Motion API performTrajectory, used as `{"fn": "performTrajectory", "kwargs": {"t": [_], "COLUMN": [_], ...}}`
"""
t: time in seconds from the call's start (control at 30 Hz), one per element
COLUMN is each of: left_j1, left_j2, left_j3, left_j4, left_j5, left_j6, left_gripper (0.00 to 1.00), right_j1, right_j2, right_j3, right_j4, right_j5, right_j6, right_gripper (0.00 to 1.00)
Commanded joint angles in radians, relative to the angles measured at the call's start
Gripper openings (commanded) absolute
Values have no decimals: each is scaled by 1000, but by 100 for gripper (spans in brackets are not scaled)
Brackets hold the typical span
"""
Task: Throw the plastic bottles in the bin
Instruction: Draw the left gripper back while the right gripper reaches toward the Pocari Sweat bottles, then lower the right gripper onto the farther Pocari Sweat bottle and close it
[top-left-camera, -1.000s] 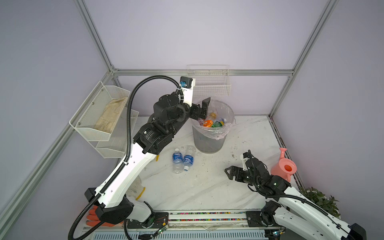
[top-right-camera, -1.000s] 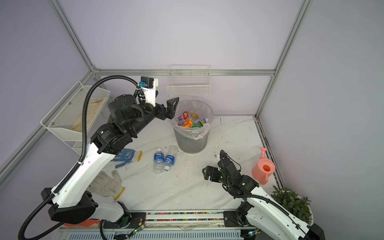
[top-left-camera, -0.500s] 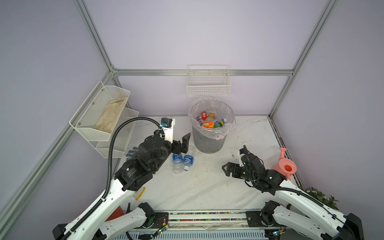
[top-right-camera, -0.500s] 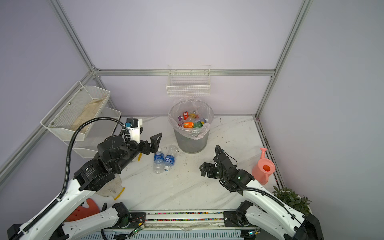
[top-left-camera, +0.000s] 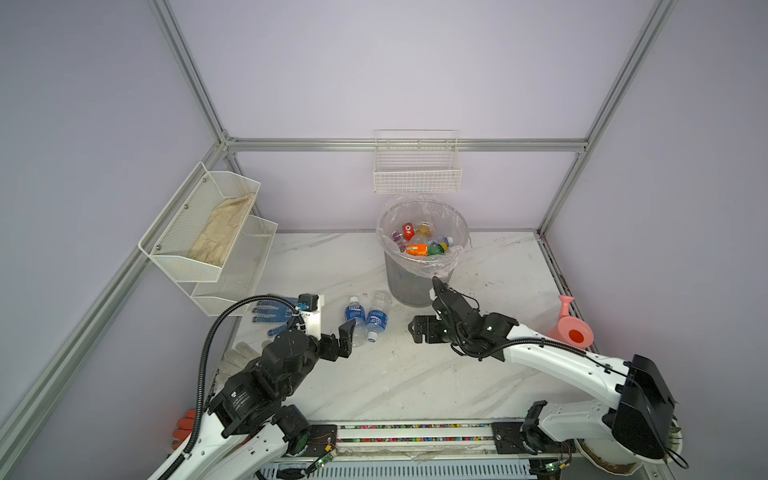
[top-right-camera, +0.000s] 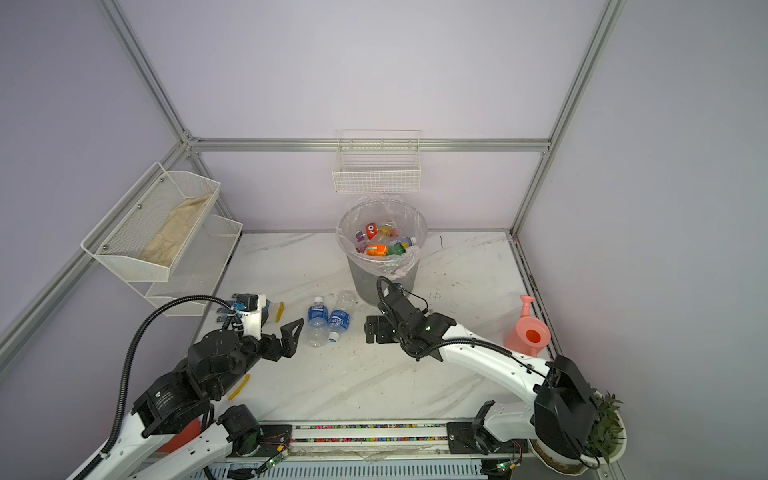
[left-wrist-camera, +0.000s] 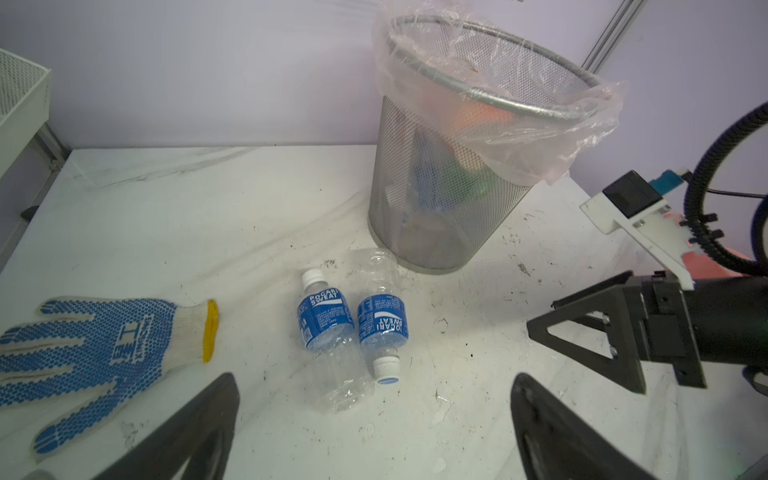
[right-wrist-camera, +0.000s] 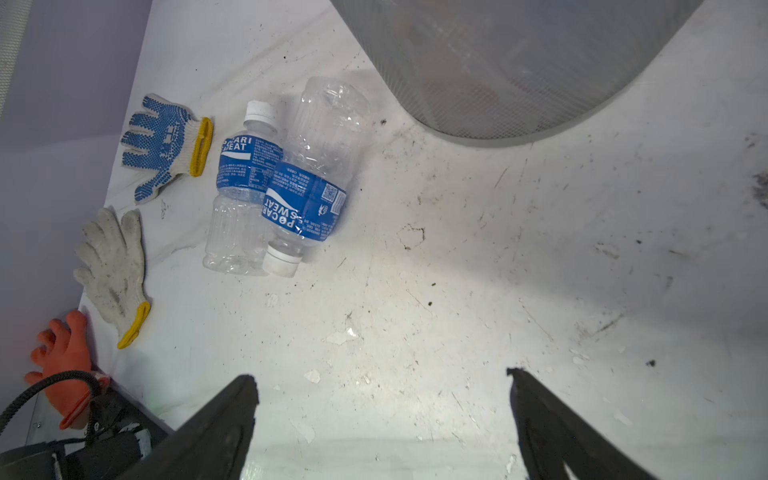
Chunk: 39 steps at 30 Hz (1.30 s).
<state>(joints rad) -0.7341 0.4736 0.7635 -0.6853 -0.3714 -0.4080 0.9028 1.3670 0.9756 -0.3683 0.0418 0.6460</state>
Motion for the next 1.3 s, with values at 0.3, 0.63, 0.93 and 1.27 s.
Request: {"fn": "performTrajectory", "kwargs": {"t": [0.3, 0.63, 0.93, 1.27], "left_j1": [1, 1, 1, 0], "left_j2": [-102, -133, -199, -189], "left_j3": [-63, -57, -71, -69], "left_j4": [-58, -68, -56, -56], "left_j5": [-4, 0, -35, -29], "left_j6": [-21, -5, -11, -12], "left_gripper": [100, 100, 100, 100], "right_j1": [48, 62, 69, 69], "right_j2": [318, 554, 711, 803], "right_j3": [282, 498, 663, 684], "right_j4": [-27, -113, -180, -170], "right_j5": [139, 193, 216, 155], "right_j6": [62, 101, 119, 157], "right_gripper": [97, 97, 97, 97]}}
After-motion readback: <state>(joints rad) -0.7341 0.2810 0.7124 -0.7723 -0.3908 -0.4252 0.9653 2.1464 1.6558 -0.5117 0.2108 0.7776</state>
